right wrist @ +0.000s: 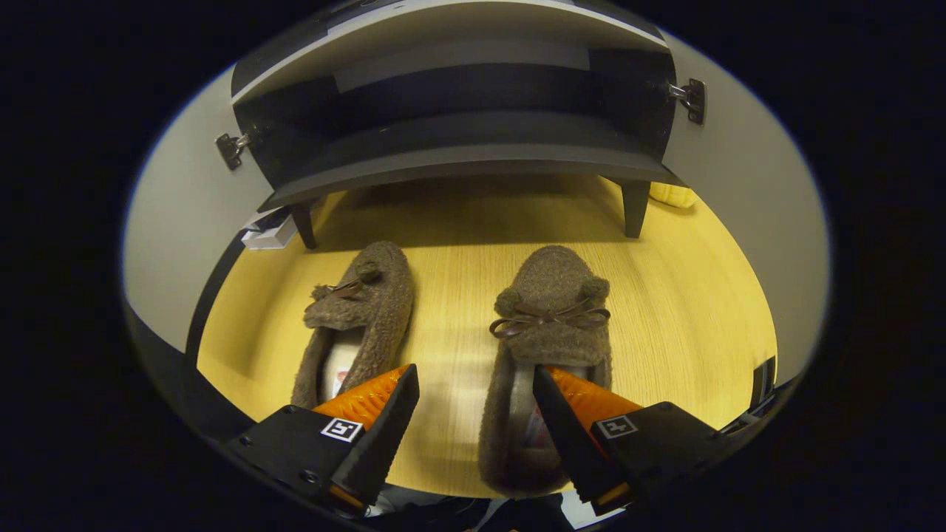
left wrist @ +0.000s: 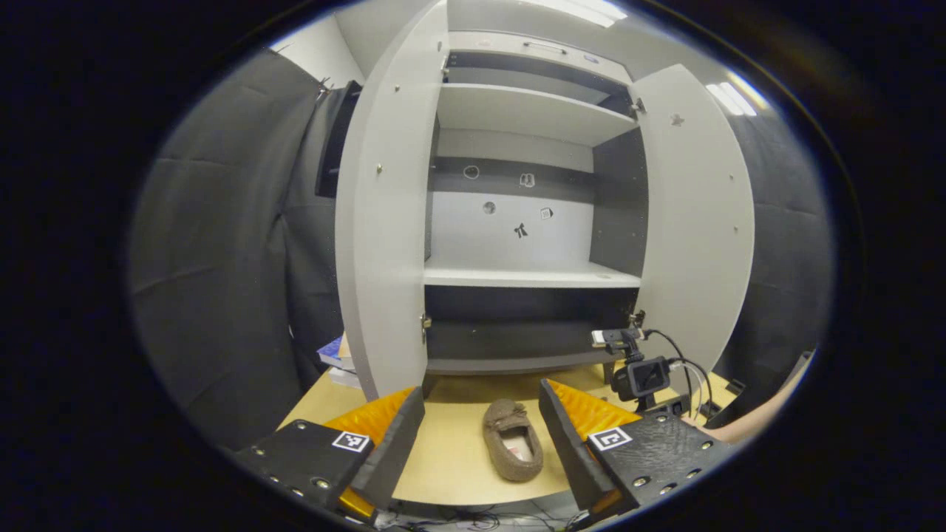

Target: Grab one shoe with the right hand and put it into the shoe cabinet, grab the other shoe with the left hand and put it into the shoe cabinet; then close the right door with the right hand and the left door with the left hand.

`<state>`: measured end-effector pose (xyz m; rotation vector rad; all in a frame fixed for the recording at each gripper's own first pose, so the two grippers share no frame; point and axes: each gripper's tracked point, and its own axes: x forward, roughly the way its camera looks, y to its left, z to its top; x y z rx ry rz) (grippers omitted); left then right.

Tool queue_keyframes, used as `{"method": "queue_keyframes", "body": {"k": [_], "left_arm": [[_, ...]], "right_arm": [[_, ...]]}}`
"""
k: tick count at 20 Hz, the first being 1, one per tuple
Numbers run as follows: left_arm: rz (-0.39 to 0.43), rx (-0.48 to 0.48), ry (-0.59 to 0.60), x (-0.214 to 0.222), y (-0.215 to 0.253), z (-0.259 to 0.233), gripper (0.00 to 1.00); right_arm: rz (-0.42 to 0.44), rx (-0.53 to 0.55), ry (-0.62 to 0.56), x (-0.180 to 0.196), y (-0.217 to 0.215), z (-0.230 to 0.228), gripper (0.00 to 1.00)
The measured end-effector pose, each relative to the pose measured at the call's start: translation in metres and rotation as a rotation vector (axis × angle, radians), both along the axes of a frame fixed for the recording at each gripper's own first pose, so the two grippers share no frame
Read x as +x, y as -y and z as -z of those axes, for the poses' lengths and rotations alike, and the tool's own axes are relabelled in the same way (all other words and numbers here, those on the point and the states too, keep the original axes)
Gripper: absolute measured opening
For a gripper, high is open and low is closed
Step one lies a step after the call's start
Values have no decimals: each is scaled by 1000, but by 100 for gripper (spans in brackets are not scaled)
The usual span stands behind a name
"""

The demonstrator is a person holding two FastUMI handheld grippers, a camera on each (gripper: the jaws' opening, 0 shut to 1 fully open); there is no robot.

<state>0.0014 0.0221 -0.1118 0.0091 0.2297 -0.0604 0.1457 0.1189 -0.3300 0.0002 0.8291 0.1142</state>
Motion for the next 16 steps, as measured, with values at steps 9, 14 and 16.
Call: {"method": "queue_keyframes", "body": {"k": [9,14,16], "left_arm": [[9,-34,-59,-3,2,26,91],[8,-31,-46,0,-6,24,90],[11,-34,-36,4,-5,20,90]], "right_arm": [[109,-204,-22,29,32,22,35],[59,-135,-51,29,28,17,4],[46,-78,-63,21,26,4,4]]}}
